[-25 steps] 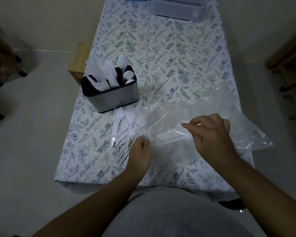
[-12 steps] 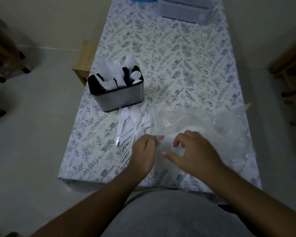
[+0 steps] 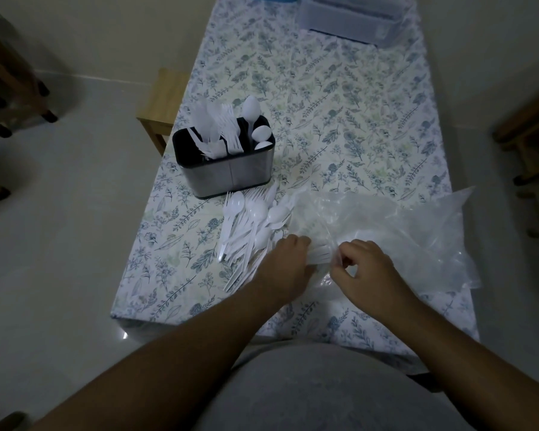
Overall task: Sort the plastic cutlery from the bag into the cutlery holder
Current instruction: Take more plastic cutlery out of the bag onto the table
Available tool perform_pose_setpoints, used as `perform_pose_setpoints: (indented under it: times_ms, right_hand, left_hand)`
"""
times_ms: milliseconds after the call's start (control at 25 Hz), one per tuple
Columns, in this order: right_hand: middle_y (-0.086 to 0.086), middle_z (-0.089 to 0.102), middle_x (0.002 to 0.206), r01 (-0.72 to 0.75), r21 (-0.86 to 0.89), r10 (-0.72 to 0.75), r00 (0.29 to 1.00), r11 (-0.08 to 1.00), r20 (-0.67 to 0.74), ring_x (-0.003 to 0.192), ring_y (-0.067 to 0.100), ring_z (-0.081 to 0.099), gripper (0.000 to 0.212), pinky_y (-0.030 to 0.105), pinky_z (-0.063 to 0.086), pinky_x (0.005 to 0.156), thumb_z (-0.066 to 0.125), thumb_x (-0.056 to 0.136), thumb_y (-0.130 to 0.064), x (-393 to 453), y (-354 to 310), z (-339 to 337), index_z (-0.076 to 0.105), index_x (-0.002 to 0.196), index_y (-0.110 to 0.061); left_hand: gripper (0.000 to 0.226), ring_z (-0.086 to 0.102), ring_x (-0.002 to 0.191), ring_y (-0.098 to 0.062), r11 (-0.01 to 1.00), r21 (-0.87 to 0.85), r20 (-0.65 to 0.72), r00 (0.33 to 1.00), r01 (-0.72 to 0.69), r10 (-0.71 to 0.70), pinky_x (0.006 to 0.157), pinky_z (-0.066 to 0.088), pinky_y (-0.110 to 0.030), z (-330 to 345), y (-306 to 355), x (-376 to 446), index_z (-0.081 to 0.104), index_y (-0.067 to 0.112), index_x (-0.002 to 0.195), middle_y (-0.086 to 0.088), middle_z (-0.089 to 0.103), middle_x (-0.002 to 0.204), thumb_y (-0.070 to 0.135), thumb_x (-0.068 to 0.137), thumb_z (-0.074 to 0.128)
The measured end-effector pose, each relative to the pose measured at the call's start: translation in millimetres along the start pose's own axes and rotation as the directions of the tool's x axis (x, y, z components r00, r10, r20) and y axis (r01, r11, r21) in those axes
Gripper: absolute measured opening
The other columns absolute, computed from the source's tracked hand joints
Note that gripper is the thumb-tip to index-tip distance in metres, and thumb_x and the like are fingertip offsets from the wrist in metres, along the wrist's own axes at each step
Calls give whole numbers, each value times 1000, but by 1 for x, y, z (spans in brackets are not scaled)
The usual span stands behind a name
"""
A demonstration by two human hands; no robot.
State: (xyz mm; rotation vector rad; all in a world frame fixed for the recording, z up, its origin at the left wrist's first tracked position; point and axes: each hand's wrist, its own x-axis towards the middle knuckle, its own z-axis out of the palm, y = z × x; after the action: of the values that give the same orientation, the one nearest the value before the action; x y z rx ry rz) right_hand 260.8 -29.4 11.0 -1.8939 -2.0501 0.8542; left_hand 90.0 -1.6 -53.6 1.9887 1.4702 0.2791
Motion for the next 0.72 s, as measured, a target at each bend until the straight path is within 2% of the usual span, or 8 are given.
perform_pose_setpoints:
  times_ms: [80,200,400,480,520,600,720]
  right_hand:
    - [-9,56,75,13,40,-13,1000,999,-13,82,17,51,28,47,48,77,47,82,-45,-2,5,0,56,72,-21]
    - [-7,58,76,4,-4,-5,999,1000,-46,81,18,52,30,48,50,75,47,84,-45,-3,12,2,58,73,-20]
    - [-5,56,77,-13,-56,6,991,998,-132,80,21,50,18,46,51,71,63,88,-28,-5,17,4,57,74,-19]
    - [-6,57,85,-29,-43,23,989,999,-147,86,20,49,11,43,50,74,68,84,-23,-5,17,3,58,82,-22]
    - [-6,56,91,-39,-41,32,988,998,-152,90,19,49,14,41,49,76,70,82,-22,-4,17,3,58,88,-23]
    - [-2,57,106,-45,-65,33,985,997,-167,100,23,50,28,40,48,82,72,79,-18,-2,21,2,61,105,-22]
    - [7,53,137,-32,-144,6,983,989,-182,123,31,47,54,48,43,101,68,78,-4,9,36,-1,63,129,-24]
  left_hand:
    - [47,50,113,-28,977,211,60,998,-25,13,91,48,-39,10,2,10,48,9,127,-11,52,126,37,92,60]
    - [46,51,115,-30,876,478,109,994,-61,10,92,47,-42,15,9,18,43,8,129,-14,51,128,32,94,59]
    - [38,50,117,-29,762,634,244,969,-130,-38,87,50,-41,19,15,26,43,7,132,-14,50,129,25,99,50]
    - [37,50,117,-29,773,621,263,964,-130,-49,86,48,-41,12,19,24,43,7,132,-15,50,130,25,100,45]
    - [35,51,115,-29,791,599,245,969,-122,-36,85,49,-40,4,20,20,44,6,130,-15,51,128,24,100,44]
    - [31,54,109,-28,860,500,183,983,-104,13,83,51,-38,-11,13,3,45,6,126,-14,54,121,21,100,41]
    - [26,52,96,-20,975,222,116,993,-32,6,81,49,-33,-24,-20,-44,49,13,119,-6,56,108,22,101,33]
